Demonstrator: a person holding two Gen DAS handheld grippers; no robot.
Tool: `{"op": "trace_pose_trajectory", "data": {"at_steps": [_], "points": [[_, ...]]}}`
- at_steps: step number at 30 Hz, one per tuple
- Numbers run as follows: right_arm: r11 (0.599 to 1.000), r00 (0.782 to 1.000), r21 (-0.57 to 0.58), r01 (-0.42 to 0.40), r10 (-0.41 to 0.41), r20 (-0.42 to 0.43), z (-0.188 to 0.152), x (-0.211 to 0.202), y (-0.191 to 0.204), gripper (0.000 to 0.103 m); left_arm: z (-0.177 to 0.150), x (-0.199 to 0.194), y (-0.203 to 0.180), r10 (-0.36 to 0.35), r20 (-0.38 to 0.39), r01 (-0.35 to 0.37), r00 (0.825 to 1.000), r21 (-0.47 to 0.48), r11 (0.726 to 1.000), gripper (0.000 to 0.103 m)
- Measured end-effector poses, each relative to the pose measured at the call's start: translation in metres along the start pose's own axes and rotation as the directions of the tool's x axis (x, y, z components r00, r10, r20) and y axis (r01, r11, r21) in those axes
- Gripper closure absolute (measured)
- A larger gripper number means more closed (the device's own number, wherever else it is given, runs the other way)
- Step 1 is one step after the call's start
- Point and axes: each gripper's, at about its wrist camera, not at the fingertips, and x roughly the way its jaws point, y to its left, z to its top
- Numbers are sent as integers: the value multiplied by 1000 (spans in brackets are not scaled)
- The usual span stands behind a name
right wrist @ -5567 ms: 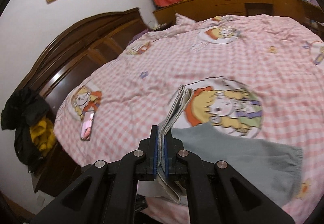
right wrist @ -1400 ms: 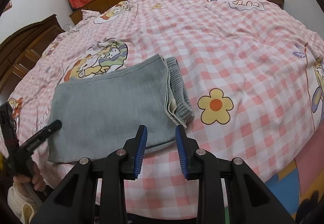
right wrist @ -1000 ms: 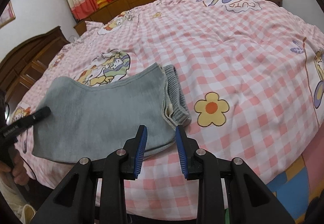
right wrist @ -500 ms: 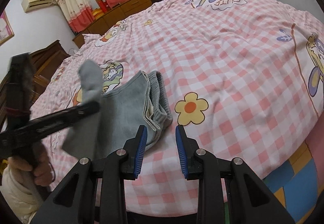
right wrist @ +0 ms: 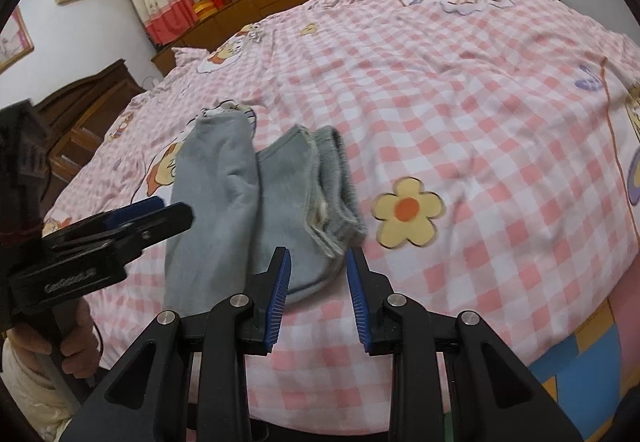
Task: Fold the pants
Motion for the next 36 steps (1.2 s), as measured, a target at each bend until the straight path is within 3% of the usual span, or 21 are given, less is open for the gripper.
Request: {"op": "trace_pose_trajectory", "data": {"at_steps": [3,6,10,17,18,19,22,27,36], "points": [[999,999,-19,-29,29,-14,8,6,12,71,-6,-15,11,23,31,-23,999,-19,1000,36],[996,997,-44,-72,71,-40,17,17,27,60,-16,-24,27,86,42,-84,995,-39,996,34],[992,989,-66,-106,98,-108,24,44,44,60,-30,-22,48,160,20,-158,987,-66,985,34],[992,970,-40,-119,108,-218,32,89,51,60,-54,-20,82,170,-25,-171,985,-155,973,34],[991,968,-46,-124,110,-225,32,91,54,69,-56,-20,85,170,-28,-172,985,-164,971,34],[990,968,-58,-129,113,-225,34,90,56,81,-58,-21,89,167,-31,-170,985,-177,969,34],[984,977,-106,-141,121,-175,41,73,65,92,-62,-21,97,162,-36,-166,986,-208,964,34],[984,992,-138,-114,106,-63,59,31,66,92,-60,-24,97,154,-17,-154,988,-207,966,34],[994,996,-109,-10,1,-88,60,46,22,91,-42,-18,71,116,19,-113,993,-136,984,34]]}}
